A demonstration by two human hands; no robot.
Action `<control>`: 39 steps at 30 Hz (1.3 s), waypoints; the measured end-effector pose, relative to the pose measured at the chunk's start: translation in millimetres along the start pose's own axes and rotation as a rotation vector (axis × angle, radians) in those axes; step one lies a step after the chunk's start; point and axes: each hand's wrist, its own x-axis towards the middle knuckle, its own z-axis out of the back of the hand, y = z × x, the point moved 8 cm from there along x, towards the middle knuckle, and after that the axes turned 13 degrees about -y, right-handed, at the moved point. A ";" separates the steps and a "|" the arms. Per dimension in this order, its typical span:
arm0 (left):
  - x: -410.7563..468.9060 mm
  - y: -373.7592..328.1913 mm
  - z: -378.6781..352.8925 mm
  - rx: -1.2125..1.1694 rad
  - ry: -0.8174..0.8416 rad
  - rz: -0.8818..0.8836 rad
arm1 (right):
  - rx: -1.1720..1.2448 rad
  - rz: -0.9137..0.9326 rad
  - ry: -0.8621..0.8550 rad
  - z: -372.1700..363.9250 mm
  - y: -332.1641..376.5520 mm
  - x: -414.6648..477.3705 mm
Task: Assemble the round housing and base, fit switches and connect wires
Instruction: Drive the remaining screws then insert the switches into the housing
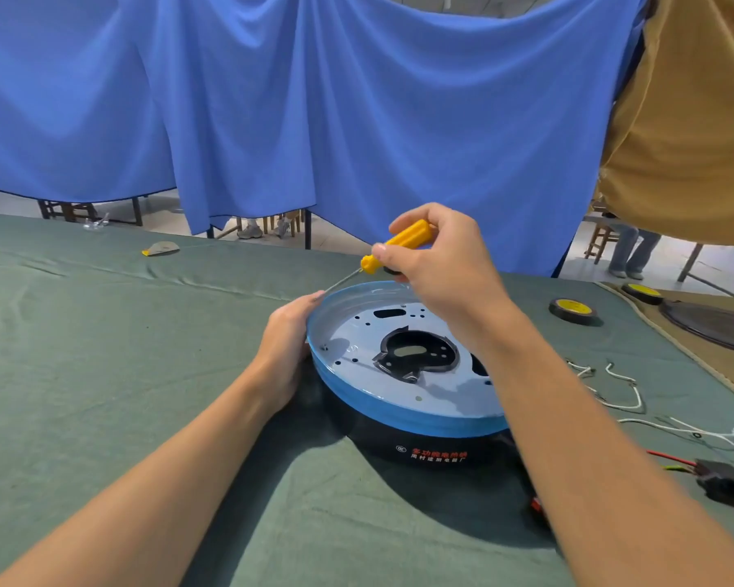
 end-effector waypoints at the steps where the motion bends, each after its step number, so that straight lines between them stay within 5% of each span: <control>1: -1.8 0.0 -1.7 0.001 0.019 -0.002 | -0.009 0.020 -0.025 -5.9 4.3 0.6; 7: 1.4 3.6 0.8 0.051 -0.007 -0.024 | -0.136 0.189 -0.107 -24.2 21.6 6.6; 15: 7.0 3.1 3.8 0.097 -0.034 -0.096 | -0.188 0.301 0.038 -39.2 16.4 -8.8; 39: 6.0 3.5 3.8 0.104 -0.025 -0.098 | -0.191 0.307 0.057 -44.4 12.8 -7.8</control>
